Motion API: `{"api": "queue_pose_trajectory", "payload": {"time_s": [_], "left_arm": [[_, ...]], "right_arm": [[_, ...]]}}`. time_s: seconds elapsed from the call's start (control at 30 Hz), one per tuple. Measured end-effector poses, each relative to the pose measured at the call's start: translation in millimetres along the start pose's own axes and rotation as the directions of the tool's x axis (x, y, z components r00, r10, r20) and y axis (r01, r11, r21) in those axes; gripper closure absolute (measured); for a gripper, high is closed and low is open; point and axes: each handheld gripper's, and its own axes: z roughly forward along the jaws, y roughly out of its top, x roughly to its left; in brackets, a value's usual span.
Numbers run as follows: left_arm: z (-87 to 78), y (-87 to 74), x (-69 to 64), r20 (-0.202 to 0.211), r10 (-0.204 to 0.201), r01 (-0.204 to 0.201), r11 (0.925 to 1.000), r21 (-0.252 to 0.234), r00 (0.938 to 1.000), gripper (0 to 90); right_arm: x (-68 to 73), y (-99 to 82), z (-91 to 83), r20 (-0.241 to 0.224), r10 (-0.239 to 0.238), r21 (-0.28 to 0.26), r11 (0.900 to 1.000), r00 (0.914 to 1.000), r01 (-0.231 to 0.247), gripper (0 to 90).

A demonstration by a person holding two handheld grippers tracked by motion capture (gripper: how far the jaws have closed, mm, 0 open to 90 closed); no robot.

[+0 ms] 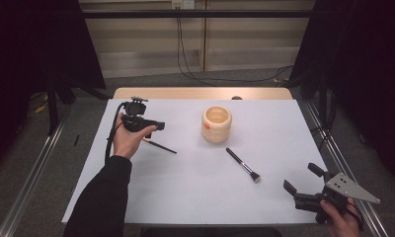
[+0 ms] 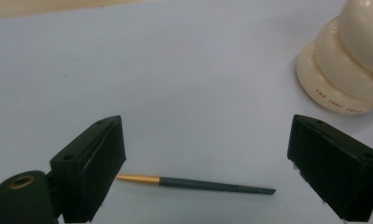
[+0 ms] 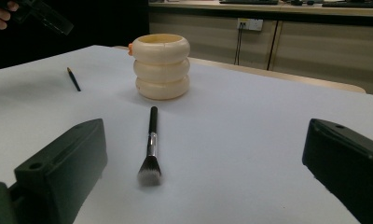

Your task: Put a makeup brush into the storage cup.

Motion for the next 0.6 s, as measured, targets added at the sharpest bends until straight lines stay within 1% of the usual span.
{"api": "queue_pose_trajectory", "payload": {"time_s": [0.07, 0.1, 0.13, 0.17, 0.2, 0.23, 0.3, 0.33, 0.37, 0.47, 0.5, 0.53, 0.57, 0.6], "left_arm": [[2.5, 1.5, 3.7, 0.006, -0.024, 0.024, 0.9993, 0.028, 0.9997, 11.5], [4.0, 2.1, 5.6, 0.009, -0.033, 0.033, 0.9983, 0.048, 0.9994, 12.8], [5.6, 2.4, 6.7, 0.011, -0.051, 0.05, 0.9967, 0.063, 0.9987, 12.8], [6.8, 2.5, 7.7, 0.002, -0.064, 0.064, 0.9945, 0.084, 0.9979, 12.6], [7.9, 2.5, 8.6, 0.001, -0.085, 0.085, 0.9916, 0.098, 0.9964, 12.2], [9.1, 2.5, 10.1, -0.003, -0.094, 0.094, 0.9884, 0.119, 0.9955, 12.1], [12.1, 3.0, 11.4, -0.017, -0.122, 0.123, 0.9817, 0.145, 0.9924, 12.8], [14.2, 3.4, 11.8, -0.026, -0.126, 0.128, 0.9788, 0.16, 0.9917, 12.4], [16.3, 3.8, 11.6, -0.032, -0.137, 0.141, 0.9736, 0.18, 0.99, 11.6], [23.2, 4.9, 10.6, -0.038, -0.181, 0.185, 0.9542, 0.235, 0.9828, 11.4], [25.4, 5.4, 10.7, -0.053, -0.176, 0.184, 0.9524, 0.243, 0.9829, 11.4], [27.0, 5.9, 10.9, -0.062, -0.18, 0.19, 0.9508, 0.245, 0.9817, 12.3], [29.0, 6.1, 10.9, -0.066, -0.198, 0.209, 0.9485, 0.238, 0.9779, 13.8], [31.3, 6.2, 11.7, -0.072, -0.201, 0.213, 0.9448, 0.249, 0.9768, 13.9]], "right_arm": [[0.1, 0.1, 0.1, -0.001, -0.002, 0.0, 1.0, 1.0, 0.002, 0.0], [0.1, 0.1, 0.1, -0.002, -0.002, 0.0, 1.0, 1.0, 0.002, 0.0], [0.0, 0.1, 0.0, -0.003, -0.001, 0.001, 1.0, 1.0, 0.001, 0.0], [0.0, -0.1, -0.1, -0.006, 0.003, 0.003, 1.0, 1.0, -0.003, 0.0], [0.1, -0.2, 0.1, -0.01, 0.006, 0.001, 1.0, 0.9999, -0.006, 0.0], [0.1, -0.2, 0.0, -0.012, 0.005, 0.0, 1.0, 0.9999, -0.005, 0.0], [0.0, -0.2, 0.3, -0.013, 0.002, -0.002, 1.0, 0.9999, -0.002, 0.0], [0.2, -0.1, 0.2, -0.008, 0.003, 0.0, 1.0, 1.0, -0.003, 0.0], [0.1, -0.1, 0.1, -0.011, 0.003, 0.0, 1.0, 0.9999, -0.003, 0.0], [0.0, -0.1, 0.2, -0.014, 0.005, -0.001, 1.0, 0.9999, -0.005, 0.0], [-0.1, -0.1, 0.4, -0.014, 0.005, -0.001, 1.0, 0.9999, -0.005, 0.0], [-0.1, -0.1, 0.4, -0.014, 0.006, -0.001, 1.0, 0.9999, -0.006, 0.0], [0.0, -0.1, 0.3, -0.014, 0.007, -0.001, 1.0, 0.9999, -0.007, 0.0], [0.0, -0.1, 0.3, -0.015, 0.008, -0.001, 1.0, 0.9999, -0.008, 0.0]]}}
